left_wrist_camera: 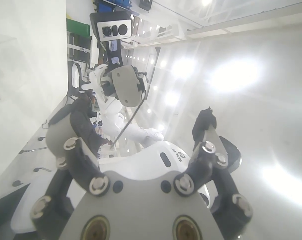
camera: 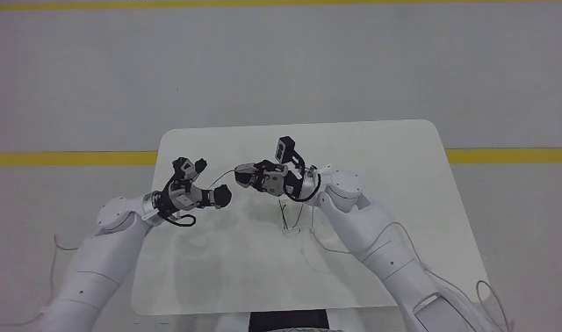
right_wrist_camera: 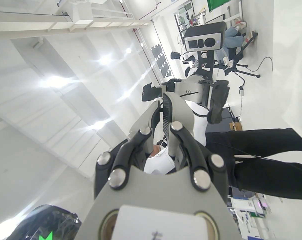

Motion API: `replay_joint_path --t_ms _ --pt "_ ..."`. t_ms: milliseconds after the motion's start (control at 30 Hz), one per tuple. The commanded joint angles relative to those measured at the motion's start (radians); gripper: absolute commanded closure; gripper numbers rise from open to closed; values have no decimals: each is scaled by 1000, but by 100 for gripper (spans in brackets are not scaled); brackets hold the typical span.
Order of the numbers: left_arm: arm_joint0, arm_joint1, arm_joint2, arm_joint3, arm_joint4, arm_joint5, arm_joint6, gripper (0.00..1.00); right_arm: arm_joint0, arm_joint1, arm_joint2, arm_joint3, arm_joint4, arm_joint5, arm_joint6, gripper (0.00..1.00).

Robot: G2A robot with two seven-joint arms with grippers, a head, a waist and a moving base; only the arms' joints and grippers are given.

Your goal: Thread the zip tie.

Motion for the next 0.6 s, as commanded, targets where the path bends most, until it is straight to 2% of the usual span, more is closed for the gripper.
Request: replay_joint_path --t_ms 0,233,267,333,467,567 --pt "6 0 -1 -8 -1 4 4 0 -1 1 1 -9 -1 3 4 100" --pt "15 1 -2 -19 -2 8 -4 0 0 3 -12 -19 -15 11 2 100" --pt "16 1 -3 -19 -3 9 -6 5 1 4 -13 -18 -19 13 1 100" --pt "17 1 -4 -19 -4 10 -9 31 3 5 -16 -19 -29 15 0 100" --pt "19 2 -7 -17 1 10 -10 49 7 7 -23 -20 -47 23 13 100" --pt "21 2 -8 -19 -1 11 -8 55 9 9 -25 -19 -56 25 16 100"
